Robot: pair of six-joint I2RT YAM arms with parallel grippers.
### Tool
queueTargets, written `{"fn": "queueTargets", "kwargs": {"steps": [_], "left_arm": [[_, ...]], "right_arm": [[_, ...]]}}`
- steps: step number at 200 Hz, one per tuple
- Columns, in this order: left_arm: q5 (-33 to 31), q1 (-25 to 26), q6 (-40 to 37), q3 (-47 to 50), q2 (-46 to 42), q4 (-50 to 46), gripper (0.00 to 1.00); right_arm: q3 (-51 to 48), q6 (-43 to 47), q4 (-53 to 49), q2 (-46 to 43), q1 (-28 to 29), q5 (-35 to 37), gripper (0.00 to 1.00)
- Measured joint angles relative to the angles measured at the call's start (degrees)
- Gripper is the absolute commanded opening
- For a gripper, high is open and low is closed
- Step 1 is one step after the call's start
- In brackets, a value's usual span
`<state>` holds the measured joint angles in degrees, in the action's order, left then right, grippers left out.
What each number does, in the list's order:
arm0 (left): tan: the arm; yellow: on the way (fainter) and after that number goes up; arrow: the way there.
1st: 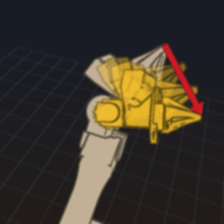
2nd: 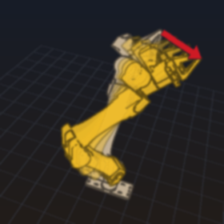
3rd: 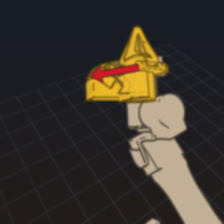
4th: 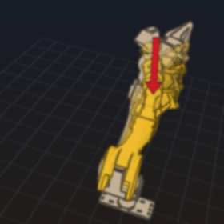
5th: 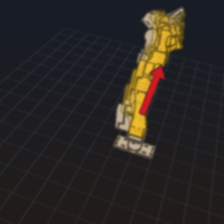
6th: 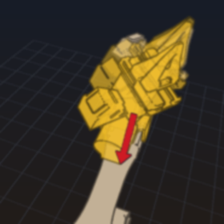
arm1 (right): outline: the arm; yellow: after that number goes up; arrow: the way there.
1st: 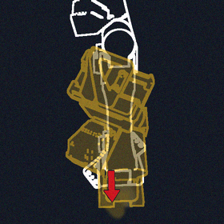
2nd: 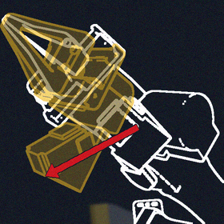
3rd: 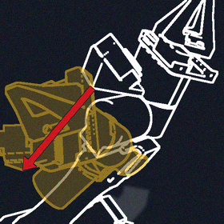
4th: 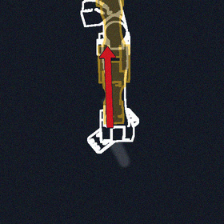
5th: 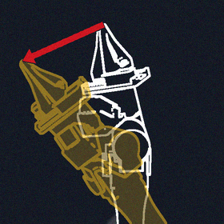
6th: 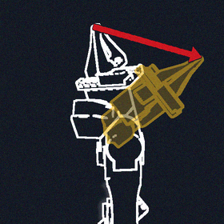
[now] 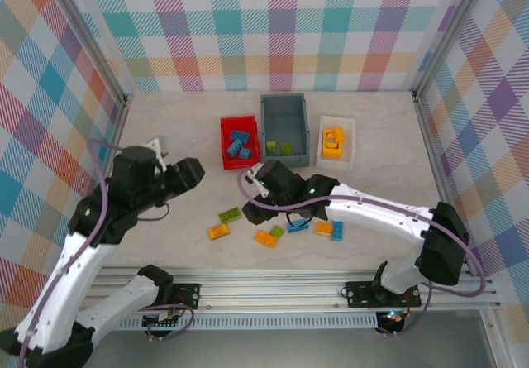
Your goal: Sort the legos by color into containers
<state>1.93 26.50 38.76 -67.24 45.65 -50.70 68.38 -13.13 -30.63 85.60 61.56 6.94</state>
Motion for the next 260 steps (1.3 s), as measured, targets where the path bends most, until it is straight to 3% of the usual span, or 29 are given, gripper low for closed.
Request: {"fn": "queueTargets", "kwargs": {"steps": [55,89,120,172,204,237,260], "left_arm": [[-4.7,0.0,3.7,0.5,-12.1,-8.2,0.58],[-7.1,0.0,3.9,-2.4,-13.1,-10.7,0.57],[-8.2,0.0,4.0,-3.7,-13.2,-11.4,0.57],[-16.2,0.0,7.8,-10.3,-16.3,-15.7,0.59],[-17.6,0.0,9.8,-14.9,-15.8,-18.3,0.59],[-17.6,0.0,10.8,-15.1,-15.6,-18.9,0.6],[-17.5,0.0,11.3,-14.9,-15.6,-19.4,0.6]], "right_arm": [[10.5,9.9,-3.8,18.9,10.8,-6.8,0.78],[15.5,15.4,-4.0,27.0,10.3,-6.9,0.79],[16.7,21.1,-3.1,28.6,9.9,-4.3,0.8],[29.8,31.8,-4.5,36.5,9.7,-3.9,0.78],[36.1,36.3,-8.5,42.8,9.0,-3.9,0.78],[39.5,39.3,-12.7,46.8,8.2,-2.9,0.75],[40.2,40.2,-14.2,47.5,7.8,-2.3,0.68]]}}
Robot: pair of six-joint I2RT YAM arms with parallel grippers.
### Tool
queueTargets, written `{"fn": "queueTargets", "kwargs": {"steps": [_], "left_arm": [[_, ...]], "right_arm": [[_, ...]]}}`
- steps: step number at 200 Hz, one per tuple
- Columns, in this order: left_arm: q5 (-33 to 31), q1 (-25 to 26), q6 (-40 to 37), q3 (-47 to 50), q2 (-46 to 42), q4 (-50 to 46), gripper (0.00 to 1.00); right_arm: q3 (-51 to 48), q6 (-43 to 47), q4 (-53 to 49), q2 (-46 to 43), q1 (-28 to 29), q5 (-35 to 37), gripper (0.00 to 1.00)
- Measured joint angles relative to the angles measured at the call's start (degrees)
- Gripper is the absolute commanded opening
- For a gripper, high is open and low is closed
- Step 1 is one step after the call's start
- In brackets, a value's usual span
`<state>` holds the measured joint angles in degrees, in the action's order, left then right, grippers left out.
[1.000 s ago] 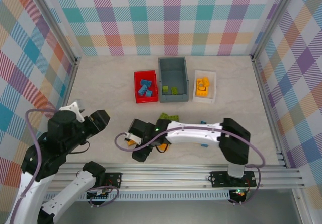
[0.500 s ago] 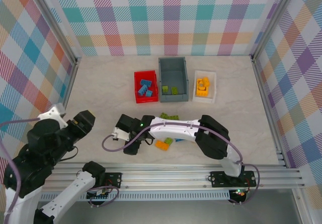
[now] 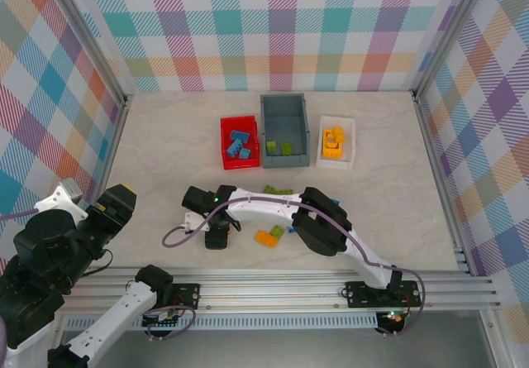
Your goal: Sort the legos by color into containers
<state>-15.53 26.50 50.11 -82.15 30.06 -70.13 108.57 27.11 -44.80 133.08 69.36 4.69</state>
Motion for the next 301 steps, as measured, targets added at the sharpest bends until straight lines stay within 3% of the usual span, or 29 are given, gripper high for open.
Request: {"fn": "queueTargets", "kwargs": {"steps": [43,74,113,141,174,197,213,250,275,301], "left_arm": [[0.6,0.0,0.0,1.0,0.3,-0.1,0.6],[1.3,0.0,0.0,1.5,0.7,0.0,0.6],[1.7,0.0,0.0,2.3,1.1,0.1,0.6],[4.1,0.0,-0.7,3.0,2.6,0.6,0.6],[11.7,0.0,-2.0,6.6,8.0,6.2,0.6],[19.5,0.1,-2.1,11.4,14.3,13.5,0.58],[22.9,2.2,-1.6,14.7,19.6,18.9,0.58],[22.9,15.8,-1.3,16.3,34.6,30.5,0.57],[21.0,23.5,-1.2,15.5,43.0,35.9,0.56],[19.3,26.9,-0.9,14.2,47.0,38.4,0.56]], "right_arm": [[0.2,0.9,-1.1,0.0,-0.5,0.9,0.46],[0.2,0.6,-1.2,0.0,-0.5,0.9,0.36],[-1.7,-1.6,0.5,-2.0,-1.0,0.3,0.32],[-8.5,-6.6,3.2,-12.0,-3.8,-1.2,0.32],[-17.6,-16.2,7.8,-32.6,-13.9,-1.0,0.33],[-24.9,-25.2,10.3,-45.8,-27.1,0.4,0.35],[-27.9,-30.8,9.5,-49.5,-36.6,2.1,0.35],[-27.0,-40.8,2.8,-42.4,-50.3,5.6,0.35],[-22.9,-43.4,-1.0,-32.5,-53.4,8.9,0.35],[-16.3,-44.4,-4.2,-23.5,-54.1,11.8,0.36]]}}
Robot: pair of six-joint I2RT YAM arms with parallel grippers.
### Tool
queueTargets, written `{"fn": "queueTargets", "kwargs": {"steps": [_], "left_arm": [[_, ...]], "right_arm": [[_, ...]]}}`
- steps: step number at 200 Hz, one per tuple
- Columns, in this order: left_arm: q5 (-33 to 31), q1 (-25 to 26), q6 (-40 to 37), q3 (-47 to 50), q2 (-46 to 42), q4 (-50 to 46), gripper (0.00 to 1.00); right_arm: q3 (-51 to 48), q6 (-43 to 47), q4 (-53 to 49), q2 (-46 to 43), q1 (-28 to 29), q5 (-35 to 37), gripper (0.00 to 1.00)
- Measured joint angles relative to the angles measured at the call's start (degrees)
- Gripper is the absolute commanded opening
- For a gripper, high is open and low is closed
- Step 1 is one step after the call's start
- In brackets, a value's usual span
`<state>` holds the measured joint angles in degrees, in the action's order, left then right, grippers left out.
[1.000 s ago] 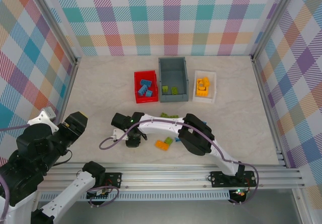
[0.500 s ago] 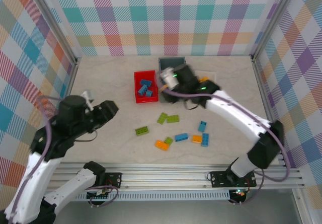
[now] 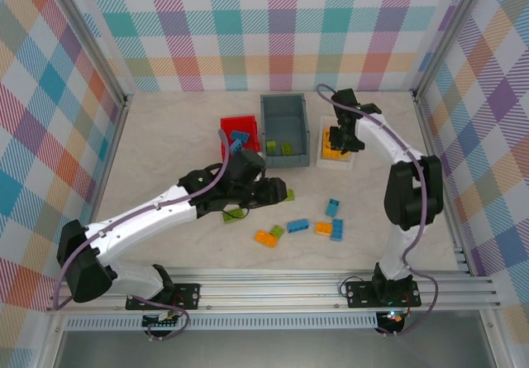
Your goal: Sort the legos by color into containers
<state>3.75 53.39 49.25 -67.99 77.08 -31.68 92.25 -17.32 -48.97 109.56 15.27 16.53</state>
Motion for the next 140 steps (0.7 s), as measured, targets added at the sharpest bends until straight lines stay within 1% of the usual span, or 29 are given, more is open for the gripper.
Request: {"fn": "queueTargets", "kwargs": {"steps": [34,62,78,104,140], "left_arm": [[-2.0,0.3,0.0,-1.5,0.4,1.9,0.56],[-3.0,0.3,0.0,-1.6,0.3,2.0,0.56],[-3.4,0.3,0.0,-1.6,0.2,1.9,0.56],[-3.9,0.4,0.0,-1.6,-0.5,1.9,0.56],[-4.6,0.4,0.0,-1.6,-1.6,1.7,0.56]], "right_arm": [[7.0,0.0,-2.4,6.3,-0.3,3.1,0.37],[10.6,0.0,-3.8,8.8,-0.3,5.1,0.43],[11.6,-0.2,-4.4,9.6,-0.3,5.7,0.49],[12.3,-0.3,-5.2,10.1,-0.3,6.4,0.54],[12.4,-0.2,-5.5,10.1,0.1,7.1,0.55]]}}
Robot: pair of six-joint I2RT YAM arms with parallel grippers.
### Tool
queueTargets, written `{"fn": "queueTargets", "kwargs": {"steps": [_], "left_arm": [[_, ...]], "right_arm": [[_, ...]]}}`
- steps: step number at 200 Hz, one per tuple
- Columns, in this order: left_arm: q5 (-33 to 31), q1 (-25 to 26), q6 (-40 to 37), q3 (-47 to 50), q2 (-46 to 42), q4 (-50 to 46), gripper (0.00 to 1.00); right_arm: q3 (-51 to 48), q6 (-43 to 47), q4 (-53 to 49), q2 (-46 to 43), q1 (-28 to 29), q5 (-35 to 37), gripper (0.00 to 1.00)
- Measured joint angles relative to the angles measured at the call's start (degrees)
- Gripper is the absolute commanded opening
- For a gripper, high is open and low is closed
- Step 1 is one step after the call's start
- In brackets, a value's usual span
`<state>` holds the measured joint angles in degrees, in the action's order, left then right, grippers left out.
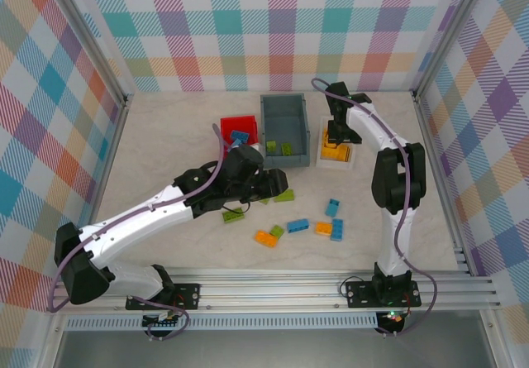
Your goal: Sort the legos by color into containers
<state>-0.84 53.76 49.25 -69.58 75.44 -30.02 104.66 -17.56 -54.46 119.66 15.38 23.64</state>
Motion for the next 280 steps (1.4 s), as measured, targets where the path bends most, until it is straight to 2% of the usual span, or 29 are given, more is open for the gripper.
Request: {"fn": "queueTargets", "kwargs": {"steps": [21,48,94,116,157,177,210,248,280], "left_arm": [[-0.4,0.0,0.0,0.0,-0.3,-0.2,0.56],[-1.2,0.0,-0.1,0.0,-0.7,-1.3,0.56],[-2.3,0.0,-1.1,0.0,-0.7,-3.5,0.57],[-2.6,0.0,-1.6,0.0,-0.9,-4.8,0.57],[-1.3,1.5,-3.5,0.0,0.4,-4.2,0.59],[-0.9,4.8,-9.1,-1.1,4.9,-4.6,0.61],[-0.1,7.7,-26.3,-6.5,17.5,-7.3,0.62],[-1.2,8.0,-42.6,-7.7,27.7,-9.1,0.62],[-1.8,8.1,-51.0,-10.1,32.3,-9.3,0.67]], "right_arm": [[-0.4,0.0,0.7,-1.5,0.9,0.4,0.55],[-1.4,0.0,1.2,-8.4,3.5,0.8,0.55],[-7.3,0.2,4.3,-29.7,6.3,-1.9,0.58],[-11.3,0.4,5.4,-39.9,7.0,-6.7,0.64],[-22.6,-1.2,3.8,-55.6,7.2,-22.9,0.69],[-29.3,-3.7,1.3,-60.8,7.2,-30.4,0.72],[-38.1,-11.0,-2.3,-69.1,7.2,-39.2,0.77],[-41.8,-20.5,-4.9,-78.1,7.2,-43.5,0.81],[-39.5,-23.7,-7.4,-80.1,7.2,-43.9,0.82]]}}
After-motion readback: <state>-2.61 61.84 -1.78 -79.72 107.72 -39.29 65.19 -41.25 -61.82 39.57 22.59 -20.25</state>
